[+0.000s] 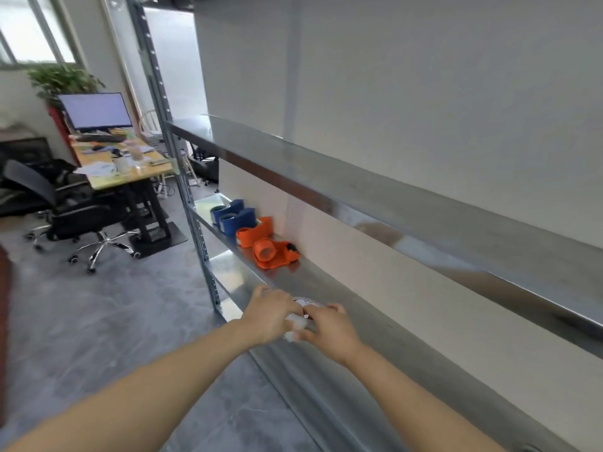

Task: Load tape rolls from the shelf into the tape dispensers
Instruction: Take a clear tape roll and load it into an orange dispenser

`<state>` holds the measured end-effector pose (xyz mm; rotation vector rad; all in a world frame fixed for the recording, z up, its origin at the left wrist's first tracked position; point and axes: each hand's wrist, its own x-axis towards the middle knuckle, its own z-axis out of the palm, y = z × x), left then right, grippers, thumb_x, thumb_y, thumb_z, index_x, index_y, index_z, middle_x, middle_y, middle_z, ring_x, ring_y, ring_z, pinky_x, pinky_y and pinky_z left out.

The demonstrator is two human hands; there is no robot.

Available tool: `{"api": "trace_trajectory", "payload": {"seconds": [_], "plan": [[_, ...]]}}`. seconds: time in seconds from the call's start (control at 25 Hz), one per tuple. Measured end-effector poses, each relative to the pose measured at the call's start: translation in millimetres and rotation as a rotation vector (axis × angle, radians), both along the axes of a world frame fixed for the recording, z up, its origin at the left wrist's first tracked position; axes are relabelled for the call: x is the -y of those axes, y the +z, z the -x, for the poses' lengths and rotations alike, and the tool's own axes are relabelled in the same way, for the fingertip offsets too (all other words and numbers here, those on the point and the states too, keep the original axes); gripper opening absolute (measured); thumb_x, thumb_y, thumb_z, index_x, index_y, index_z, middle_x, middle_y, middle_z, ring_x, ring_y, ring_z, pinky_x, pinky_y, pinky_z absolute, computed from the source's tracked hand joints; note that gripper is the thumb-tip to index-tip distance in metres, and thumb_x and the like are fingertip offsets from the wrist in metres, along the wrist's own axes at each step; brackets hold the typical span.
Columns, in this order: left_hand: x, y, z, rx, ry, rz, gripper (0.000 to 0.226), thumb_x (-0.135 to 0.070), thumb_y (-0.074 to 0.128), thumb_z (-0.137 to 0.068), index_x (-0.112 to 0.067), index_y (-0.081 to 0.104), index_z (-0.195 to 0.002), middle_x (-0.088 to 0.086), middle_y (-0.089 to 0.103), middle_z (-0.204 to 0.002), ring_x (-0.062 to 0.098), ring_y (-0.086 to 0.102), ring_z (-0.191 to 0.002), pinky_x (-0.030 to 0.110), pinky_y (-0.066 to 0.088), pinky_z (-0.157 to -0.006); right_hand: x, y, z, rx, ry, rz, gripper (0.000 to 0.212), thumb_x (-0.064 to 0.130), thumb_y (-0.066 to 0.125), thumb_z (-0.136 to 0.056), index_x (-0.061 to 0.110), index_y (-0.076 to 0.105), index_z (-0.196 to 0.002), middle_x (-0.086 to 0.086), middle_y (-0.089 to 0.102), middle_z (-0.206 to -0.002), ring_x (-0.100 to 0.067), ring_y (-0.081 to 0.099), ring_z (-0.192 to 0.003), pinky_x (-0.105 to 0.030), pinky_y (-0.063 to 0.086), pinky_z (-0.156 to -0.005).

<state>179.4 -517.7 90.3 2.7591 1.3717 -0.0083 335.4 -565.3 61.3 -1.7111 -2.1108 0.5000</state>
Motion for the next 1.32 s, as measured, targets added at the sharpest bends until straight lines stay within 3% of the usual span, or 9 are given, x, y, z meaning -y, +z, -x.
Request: {"api": "trace_trajectory", "payload": {"seconds": [0.16, 0.28, 0.36, 0.56, 0.72, 0.92, 1.16, 1.24, 1.32], "plan": [[-40.6, 3.0, 43.2, 0.255, 0.124, 0.065, 0.034, -0.042, 0.061, -0.080, -0.036, 0.064, -0.113, -0.012, 0.064, -0.118, 0.010, 0.054, -0.116, 0.037, 0.027, -0.099, -43.3, 9.7, 41.3, -0.263, -0.120, 0.080, 0.035, 0.033, 0.069, -0.073, 0.033, 0.064, -0.108, 0.008, 0.072, -0.095, -0.010, 0.064, -0.089, -0.033, 0.052, -0.082], [-88.6, -3.7, 91.8, 0.358, 0.237, 0.137, 0.050, -0.037, 0.063, -0.081, -0.039, 0.052, -0.129, -0.013, 0.057, -0.132, 0.010, 0.049, -0.126, 0.035, 0.025, -0.104, -84.4, 9.5, 66.6, -0.445, -0.266, 0.087, 0.014, 0.022, 0.067, -0.076, 0.027, 0.065, -0.089, 0.015, 0.070, -0.070, 0.001, 0.062, -0.066, -0.023, 0.051, -0.068], [-121.9, -12.0, 123.6, 0.351, 0.280, 0.201, 0.049, -0.037, 0.060, -0.083, -0.038, 0.050, -0.131, -0.010, 0.055, -0.135, 0.012, 0.048, -0.129, 0.038, 0.026, -0.107, -111.8, 5.5, 76.5, -0.520, -0.360, 0.096, 0.016, 0.018, 0.073, -0.074, 0.028, 0.065, -0.083, 0.013, 0.067, -0.064, 0.000, 0.060, -0.060, -0.018, 0.045, -0.059], [-188.4, -35.6, 173.9, 0.388, 0.307, 0.412, 0.048, -0.035, 0.058, -0.087, -0.033, 0.049, -0.134, -0.008, 0.051, -0.143, 0.015, 0.048, -0.131, 0.037, 0.035, -0.111, -160.2, -8.0, 97.3, -0.730, -0.624, 0.097, 0.017, 0.006, 0.072, -0.077, 0.009, 0.061, -0.089, -0.011, 0.068, -0.081, -0.018, 0.060, -0.067, -0.033, 0.049, -0.063], [-221.6, -44.9, 155.8, 0.539, 0.252, 0.603, 0.047, -0.030, 0.058, -0.091, -0.021, 0.048, -0.136, 0.005, 0.055, -0.137, 0.021, 0.055, -0.123, 0.035, 0.045, -0.105, -176.4, -12.8, 115.1, -0.896, -0.692, 0.076, 0.016, 0.000, 0.070, -0.079, 0.005, 0.061, -0.091, -0.006, 0.066, -0.080, -0.014, 0.058, -0.068, -0.020, 0.047, -0.059], [-254.1, -40.2, 108.0, 0.628, 0.047, 0.778, 0.067, -0.045, 0.060, -0.088, -0.022, 0.036, -0.146, -0.001, 0.049, -0.144, 0.018, 0.049, -0.130, 0.035, 0.040, -0.111, -199.3, -20.7, 122.8, -0.982, -0.666, 0.072, 0.015, 0.005, 0.073, -0.078, 0.009, 0.063, -0.088, -0.004, 0.069, -0.076, -0.015, 0.061, -0.070, -0.028, 0.047, -0.066], [-322.2, -51.2, 81.8, 0.616, 0.161, 0.755, 0.033, -0.030, 0.070, -0.083, -0.022, 0.062, -0.114, 0.006, 0.069, -0.107, 0.022, 0.066, -0.100, 0.035, 0.055, -0.090, -246.8, -44.7, 115.3, -1.076, -0.697, 0.039, 0.016, 0.002, 0.072, -0.077, 0.007, 0.063, -0.089, -0.005, 0.073, -0.081, -0.017, 0.064, -0.073, -0.030, 0.046, -0.068], [-350.8, -56.0, 75.0, 0.614, 0.211, 0.792, 0.013, -0.029, 0.069, -0.083, -0.022, 0.063, -0.092, 0.003, 0.068, -0.094, 0.021, 0.066, -0.090, 0.038, 0.056, -0.086, -266.7, -52.3, 116.6, -1.104, -0.700, 0.025, 0.023, 0.008, 0.075, -0.070, 0.005, 0.062, -0.090, -0.009, 0.074, -0.085, -0.019, 0.066, -0.076, -0.030, 0.049, -0.068], [-375.1, -58.1, 70.6, 0.593, 0.210, 0.785, 0.011, -0.026, 0.064, -0.087, -0.021, 0.058, -0.080, 0.001, 0.063, -0.085, 0.017, 0.060, -0.081, 0.037, 0.054, -0.083, -282.7, -58.3, 119.5, -1.106, -0.696, 0.002, 0.030, 0.011, 0.074, -0.064, 0.002, 0.062, -0.090, -0.014, 0.074, -0.088, -0.021, 0.067, -0.079, -0.030, 0.050, -0.069]]}}
